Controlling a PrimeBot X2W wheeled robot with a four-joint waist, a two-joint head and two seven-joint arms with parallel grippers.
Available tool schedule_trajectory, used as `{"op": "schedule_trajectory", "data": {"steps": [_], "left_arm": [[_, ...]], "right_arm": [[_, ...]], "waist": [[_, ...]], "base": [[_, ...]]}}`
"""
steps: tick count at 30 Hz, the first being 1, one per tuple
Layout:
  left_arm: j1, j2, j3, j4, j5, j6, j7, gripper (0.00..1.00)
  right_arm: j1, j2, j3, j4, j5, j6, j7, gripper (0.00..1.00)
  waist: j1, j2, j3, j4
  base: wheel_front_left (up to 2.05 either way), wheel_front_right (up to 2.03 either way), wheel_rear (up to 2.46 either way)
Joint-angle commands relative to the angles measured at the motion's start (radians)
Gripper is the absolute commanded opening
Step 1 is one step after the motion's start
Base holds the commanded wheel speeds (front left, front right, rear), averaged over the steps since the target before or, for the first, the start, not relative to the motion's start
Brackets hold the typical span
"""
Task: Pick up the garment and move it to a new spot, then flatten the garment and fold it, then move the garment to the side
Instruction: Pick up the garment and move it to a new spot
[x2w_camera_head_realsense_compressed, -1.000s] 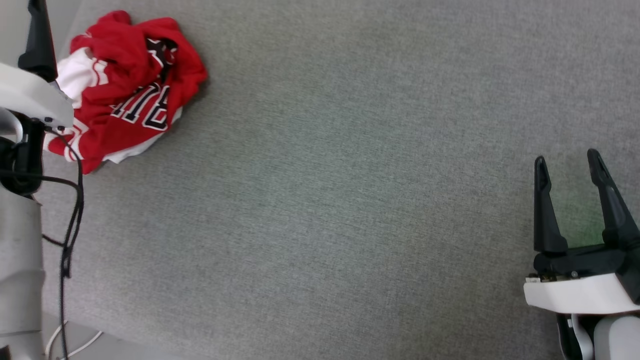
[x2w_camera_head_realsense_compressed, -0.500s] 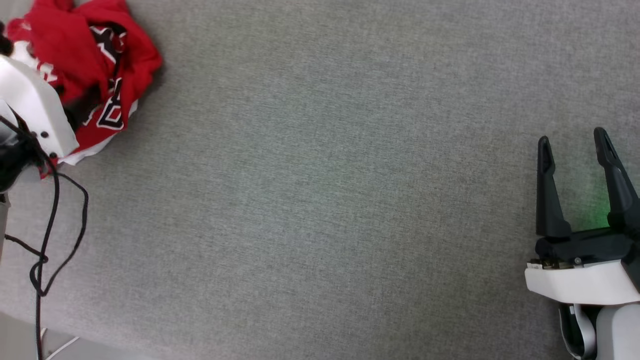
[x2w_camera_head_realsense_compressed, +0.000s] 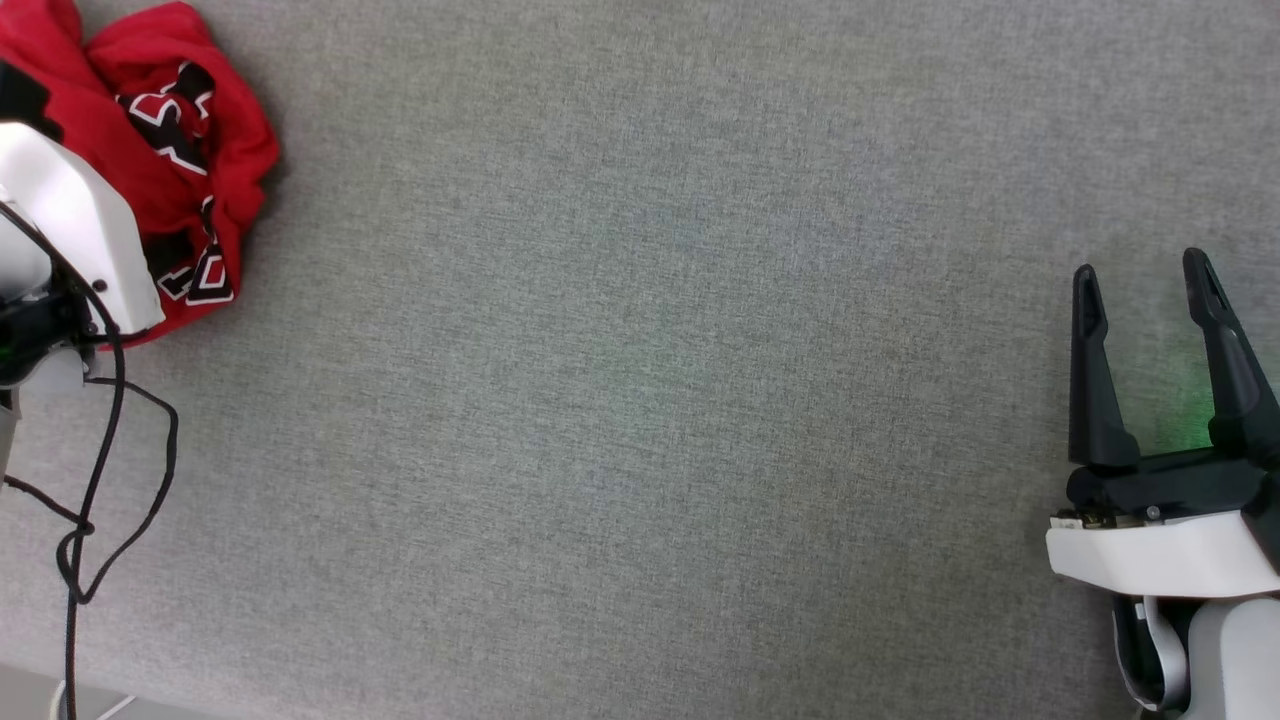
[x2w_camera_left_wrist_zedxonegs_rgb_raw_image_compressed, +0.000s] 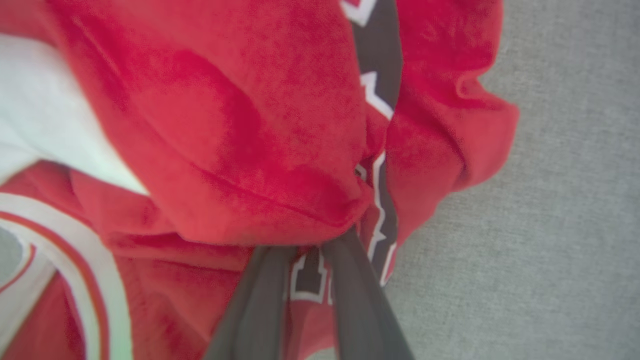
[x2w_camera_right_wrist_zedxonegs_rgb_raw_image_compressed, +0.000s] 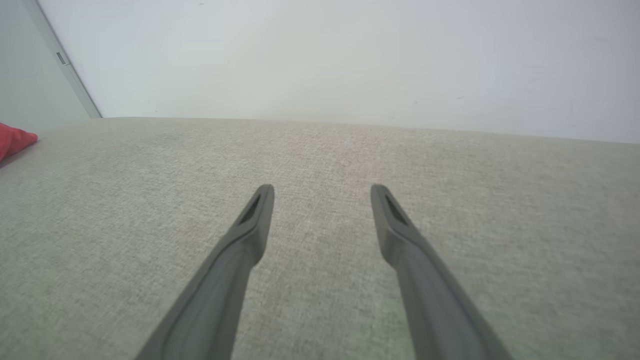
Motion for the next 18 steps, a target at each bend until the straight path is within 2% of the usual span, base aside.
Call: {"op": "schedule_trajectory", "data": {"steps": [1, 6, 13, 18], "left_arm": [[0.017, -0.012, -0.027, 0.006, -0.006, -0.001, -0.001, 0.0], [-0.038, 0.059, -0.057, -0.063, 0.016, -0.001, -0.072, 0.0], [-0.096, 0.114, -0.139, -0.195, 0.042, -0.001, -0.11, 0.0], [-0.159, 0.128, -0.24, -0.337, 0.056, -0.001, -0.098, 0.0]], "right_arm": [[-0.007, 0.0, 0.0, 0.004, 0.005, 0.0, -0.002, 1.0], [0.008, 0.0, 0.001, 0.019, 0.035, 0.0, -0.002, 1.0], [0.037, 0.0, 0.013, 0.043, 0.08, 0.0, -0.002, 1.0], [0.054, 0.001, 0.019, 0.06, 0.131, 0.0, -0.002, 1.0]], "waist": [[0.0001, 0.0, -0.016, -0.001], [0.0001, 0.0, -0.076, -0.001], [0.0001, 0.0, -0.179, -0.01], [0.0001, 0.0, -0.253, -0.067]], "base": [[0.0, 0.0, 0.0], [0.0, 0.0, 0.0], [0.0, 0.0, 0.0], [0.0, 0.0, 0.0]]}}
